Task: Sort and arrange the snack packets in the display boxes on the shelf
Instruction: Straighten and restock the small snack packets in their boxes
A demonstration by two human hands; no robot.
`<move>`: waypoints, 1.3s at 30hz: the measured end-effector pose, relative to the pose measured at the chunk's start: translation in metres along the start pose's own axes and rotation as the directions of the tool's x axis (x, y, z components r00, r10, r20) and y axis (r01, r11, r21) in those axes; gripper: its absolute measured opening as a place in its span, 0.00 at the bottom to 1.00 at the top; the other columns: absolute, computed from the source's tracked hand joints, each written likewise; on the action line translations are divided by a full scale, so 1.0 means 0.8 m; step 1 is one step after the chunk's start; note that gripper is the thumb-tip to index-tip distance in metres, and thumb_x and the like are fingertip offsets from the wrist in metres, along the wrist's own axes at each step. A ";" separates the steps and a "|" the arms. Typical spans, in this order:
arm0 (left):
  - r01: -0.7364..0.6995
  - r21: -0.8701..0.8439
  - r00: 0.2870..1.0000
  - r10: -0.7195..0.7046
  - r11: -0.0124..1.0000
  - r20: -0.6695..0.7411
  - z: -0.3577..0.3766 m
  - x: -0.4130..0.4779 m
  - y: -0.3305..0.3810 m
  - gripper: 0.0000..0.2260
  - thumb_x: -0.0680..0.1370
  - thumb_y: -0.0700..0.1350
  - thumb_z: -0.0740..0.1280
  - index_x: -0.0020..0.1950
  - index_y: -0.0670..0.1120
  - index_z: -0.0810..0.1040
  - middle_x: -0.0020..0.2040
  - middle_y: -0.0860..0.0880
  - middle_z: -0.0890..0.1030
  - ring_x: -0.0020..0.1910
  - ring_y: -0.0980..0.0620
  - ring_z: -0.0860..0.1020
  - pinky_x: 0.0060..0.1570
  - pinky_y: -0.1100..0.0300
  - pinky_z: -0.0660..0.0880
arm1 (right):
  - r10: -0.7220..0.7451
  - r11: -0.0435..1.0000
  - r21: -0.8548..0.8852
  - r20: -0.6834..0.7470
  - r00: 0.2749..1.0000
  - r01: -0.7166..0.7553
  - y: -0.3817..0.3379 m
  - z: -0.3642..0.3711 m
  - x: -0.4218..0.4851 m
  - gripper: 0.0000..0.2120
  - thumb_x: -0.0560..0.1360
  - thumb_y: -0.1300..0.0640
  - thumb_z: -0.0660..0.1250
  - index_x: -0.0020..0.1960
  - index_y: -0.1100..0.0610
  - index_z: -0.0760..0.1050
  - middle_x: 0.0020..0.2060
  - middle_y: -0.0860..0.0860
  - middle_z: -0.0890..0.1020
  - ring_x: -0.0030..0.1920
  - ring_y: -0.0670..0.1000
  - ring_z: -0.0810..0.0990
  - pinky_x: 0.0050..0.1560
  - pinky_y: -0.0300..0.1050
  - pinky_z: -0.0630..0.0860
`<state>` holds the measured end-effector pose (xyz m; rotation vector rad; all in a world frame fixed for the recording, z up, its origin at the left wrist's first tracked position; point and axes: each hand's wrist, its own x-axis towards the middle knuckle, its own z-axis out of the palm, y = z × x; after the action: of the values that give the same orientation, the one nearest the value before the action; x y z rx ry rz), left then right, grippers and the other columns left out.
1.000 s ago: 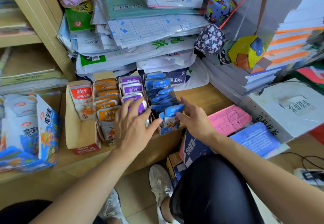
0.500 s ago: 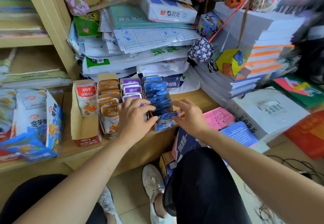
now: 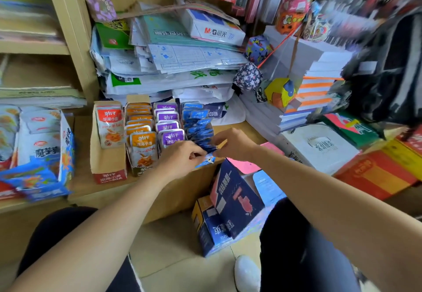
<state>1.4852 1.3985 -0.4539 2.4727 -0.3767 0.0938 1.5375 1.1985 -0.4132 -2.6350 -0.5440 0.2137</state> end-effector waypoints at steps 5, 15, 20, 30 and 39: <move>0.013 0.006 0.993 -0.014 1.000 0.121 -0.013 0.018 -0.006 0.11 0.81 0.47 0.65 0.59 0.55 0.84 0.57 0.58 0.84 0.53 0.57 0.81 0.51 0.56 0.79 | 0.005 0.978 0.205 -0.154 0.988 0.027 0.023 0.034 -0.022 0.03 0.70 0.57 0.78 0.44 0.54 0.86 0.47 0.49 0.86 0.46 0.47 0.83 0.52 0.47 0.80; -0.203 0.409 0.977 0.215 0.889 0.019 -0.013 0.069 -0.021 0.19 0.70 0.66 0.73 0.56 0.59 0.84 0.44 0.59 0.81 0.44 0.53 0.73 0.48 0.54 0.67 | -0.238 0.964 0.058 -0.257 0.937 0.261 0.061 0.071 -0.014 0.02 0.73 0.61 0.75 0.45 0.57 0.87 0.55 0.55 0.83 0.44 0.49 0.83 0.46 0.35 0.75; -0.278 0.492 0.945 0.327 0.825 -0.015 0.007 0.066 -0.025 0.06 0.73 0.52 0.73 0.48 0.57 0.88 0.39 0.56 0.83 0.40 0.50 0.75 0.43 0.54 0.66 | -0.200 0.953 0.174 -0.262 0.944 0.250 0.061 0.067 -0.005 0.02 0.70 0.60 0.77 0.43 0.56 0.87 0.49 0.53 0.83 0.43 0.46 0.80 0.48 0.49 0.81; -0.106 0.368 0.966 0.184 0.924 -0.182 0.007 0.070 -0.025 0.04 0.77 0.50 0.73 0.48 0.52 0.87 0.40 0.54 0.84 0.41 0.50 0.79 0.39 0.57 0.73 | -0.128 0.952 0.191 -0.459 0.879 0.239 0.071 0.067 0.001 0.03 0.71 0.62 0.77 0.42 0.57 0.84 0.41 0.47 0.80 0.38 0.44 0.79 0.40 0.45 0.79; 0.072 0.201 0.983 -0.036 0.977 -0.178 0.003 0.085 -0.008 0.11 0.80 0.48 0.68 0.38 0.49 0.78 0.32 0.53 0.76 0.32 0.54 0.74 0.36 0.58 0.71 | -0.053 0.951 0.226 -0.556 0.830 0.212 0.055 0.046 0.028 0.09 0.70 0.61 0.78 0.47 0.56 0.80 0.42 0.47 0.81 0.36 0.46 0.80 0.39 0.46 0.80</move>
<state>1.5521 1.3851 -0.4487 2.6525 -0.2346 0.3390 1.5641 1.1857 -0.4666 -2.2197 -0.4536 -0.4663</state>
